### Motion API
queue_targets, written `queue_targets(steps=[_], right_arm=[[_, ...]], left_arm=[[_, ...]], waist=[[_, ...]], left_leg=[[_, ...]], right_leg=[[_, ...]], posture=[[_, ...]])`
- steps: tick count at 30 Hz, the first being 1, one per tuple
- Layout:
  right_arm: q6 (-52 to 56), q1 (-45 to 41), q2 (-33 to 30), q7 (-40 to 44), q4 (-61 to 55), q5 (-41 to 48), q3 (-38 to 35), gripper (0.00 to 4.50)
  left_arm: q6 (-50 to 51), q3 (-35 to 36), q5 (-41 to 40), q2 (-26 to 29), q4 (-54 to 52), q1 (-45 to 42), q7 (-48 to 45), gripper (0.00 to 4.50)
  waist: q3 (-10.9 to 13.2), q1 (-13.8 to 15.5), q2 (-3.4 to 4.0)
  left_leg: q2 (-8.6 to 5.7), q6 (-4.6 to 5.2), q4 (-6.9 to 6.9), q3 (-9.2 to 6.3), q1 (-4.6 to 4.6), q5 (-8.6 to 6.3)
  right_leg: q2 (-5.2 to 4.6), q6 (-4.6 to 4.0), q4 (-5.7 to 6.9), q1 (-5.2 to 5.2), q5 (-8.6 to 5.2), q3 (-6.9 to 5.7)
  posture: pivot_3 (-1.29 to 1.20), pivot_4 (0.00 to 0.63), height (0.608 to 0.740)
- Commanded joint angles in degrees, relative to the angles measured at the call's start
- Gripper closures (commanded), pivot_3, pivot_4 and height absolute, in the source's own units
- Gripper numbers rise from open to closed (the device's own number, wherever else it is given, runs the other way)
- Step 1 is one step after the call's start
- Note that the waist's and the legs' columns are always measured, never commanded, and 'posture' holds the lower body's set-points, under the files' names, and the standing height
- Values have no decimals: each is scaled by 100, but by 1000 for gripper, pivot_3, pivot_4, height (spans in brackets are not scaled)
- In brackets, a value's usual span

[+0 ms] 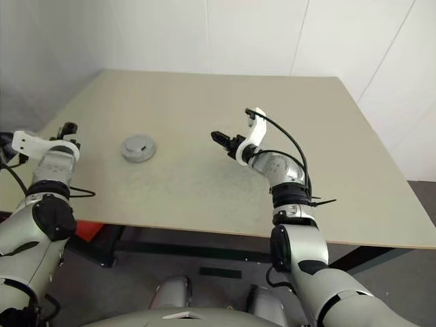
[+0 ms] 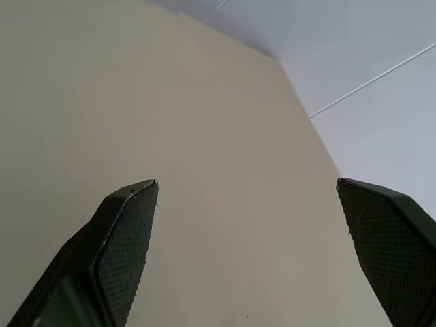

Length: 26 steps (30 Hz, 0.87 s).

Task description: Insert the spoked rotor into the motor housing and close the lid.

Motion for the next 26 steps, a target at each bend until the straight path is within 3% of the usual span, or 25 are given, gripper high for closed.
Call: queue_targets(steps=[1, 3, 7, 11, 15, 21, 26], right_arm=[[-878, 211, 44, 394, -804, -393, 469, 572], [-1530, 367, 62, 424, -998, -705, 663, 572], [-2292, 594, -436, 812, -1467, -1389, 1197, 572], [-2571, 755, -1337, 1099, -1924, -2074, 1553, 572], [-2529, 966, -2200, 1784, -2300, -2095, 1524, 572], [-2635, 939, -3626, 2598, -1467, -2079, 1073, 572], [-2828, 676, -3987, 2928, -597, -2013, 828, 572]], left_arm=[[10, -261, 200, 172, -344, -502, -230, 68], [101, -347, 232, 169, -415, -711, -433, 68], [118, -1343, 989, -95, -829, -1190, -1025, 68], [245, -2379, 1561, -515, -1587, -1208, -2014, 68], [85, -3331, 2249, -788, -2259, -757, -2583, 68], [-288, -4405, 3059, -1130, -3050, 160, -3142, 68], [139, -4491, 2871, -1219, -3581, 441, -3690, 68]], waist=[[7, 20, -11], [13, 23, -23], [27, 29, -45], [28, 47, -47], [30, 3, -48], [31, -7, -46], [31, -15, -46]], left_leg=[[1, 0, 0, 0, 0, 0], [1, -2, 0, -2, -1, 1], [-3, -2, 4, -2, -6, 1], [-11, 1, 9, -1, -7, 0], [-13, 8, 18, 0, -10, -4], [-9, 27, 32, 4, -10, -14], [-4, 49, 81, 5, -22, -27]], right_leg=[[0, 0, 0, -1, 0, -1], [0, 1, 2, -1, 0, -2], [-8, 1, 2, 1, 0, -2], [-23, 2, -4, 12, 1, -2], [-18, 0, -2, 10, 2, -3], [-12, -1, 2, 7, 1, 0], [-15, -5, 30, 3, 1, 0]], posture=[[0, 0, 740], [0, 0, 740], [0, 0, 740], [0, 0, 740], [0, 0, 740], [0, 0, 740], [0, 0, 740]])
